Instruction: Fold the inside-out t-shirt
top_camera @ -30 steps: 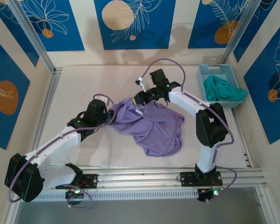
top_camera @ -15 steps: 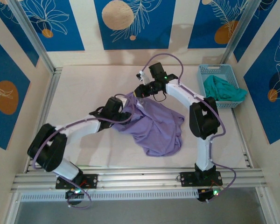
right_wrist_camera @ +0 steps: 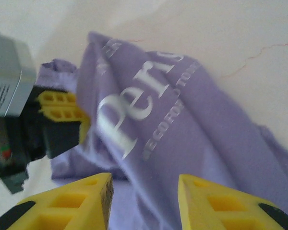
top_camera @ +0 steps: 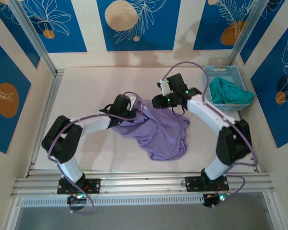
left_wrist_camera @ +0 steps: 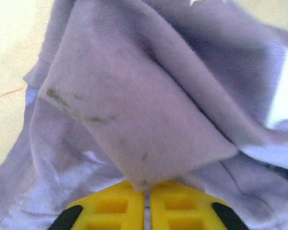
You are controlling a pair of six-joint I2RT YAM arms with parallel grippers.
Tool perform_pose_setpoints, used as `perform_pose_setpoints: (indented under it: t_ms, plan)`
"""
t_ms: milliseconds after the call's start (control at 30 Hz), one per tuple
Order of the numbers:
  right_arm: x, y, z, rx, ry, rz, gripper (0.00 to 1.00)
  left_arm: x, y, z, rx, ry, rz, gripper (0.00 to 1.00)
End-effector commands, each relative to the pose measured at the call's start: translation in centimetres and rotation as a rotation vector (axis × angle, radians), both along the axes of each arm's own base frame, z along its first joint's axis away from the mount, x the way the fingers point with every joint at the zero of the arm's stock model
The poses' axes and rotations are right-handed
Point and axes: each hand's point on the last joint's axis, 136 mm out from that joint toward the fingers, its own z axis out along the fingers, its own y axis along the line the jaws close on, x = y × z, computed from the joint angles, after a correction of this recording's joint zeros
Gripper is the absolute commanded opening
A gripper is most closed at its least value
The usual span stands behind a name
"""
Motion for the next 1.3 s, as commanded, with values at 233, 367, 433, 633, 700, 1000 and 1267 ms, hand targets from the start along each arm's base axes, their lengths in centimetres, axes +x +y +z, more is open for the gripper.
perform_pose_setpoints:
  t_ms: [233, 367, 433, 633, 700, 1000, 1267]
  plan:
    - [-2.9, -1.7, -2.7, 0.029, 0.034, -0.055, 0.41, -2.6, -2.9, 0.6, -0.056, 0.006, -0.129, 0.52]
    - [-2.8, -2.3, -2.5, 0.038, 0.031, -0.069, 0.41, -1.8, -3.8, -0.5, -0.028, 0.023, -0.144, 0.51]
    - [-2.9, -2.4, -2.5, 0.04, 0.031, -0.07, 0.41, -1.5, -4.2, -0.1, -0.035, 0.017, -0.149, 0.42]
    - [-4.3, -0.5, -2.3, 0.083, -0.029, 0.029, 0.42, -1.7, -4.2, 4.4, -0.121, -0.051, -0.157, 0.0]
    - [-4.3, 0.2, -2.4, 0.097, -0.065, 0.051, 0.43, -2.3, -4.0, 5.9, -0.164, -0.062, -0.167, 0.0]
    - [-1.5, 2.0, -5.6, -0.008, -0.152, 0.071, 0.51, -4.3, -2.4, 9.9, -0.306, -0.064, -0.166, 0.0]
    - [0.0, 0.9, -3.5, -0.025, -0.181, 0.029, 0.05, -5.7, -0.2, 13.6, -0.419, -0.081, -0.141, 0.0]
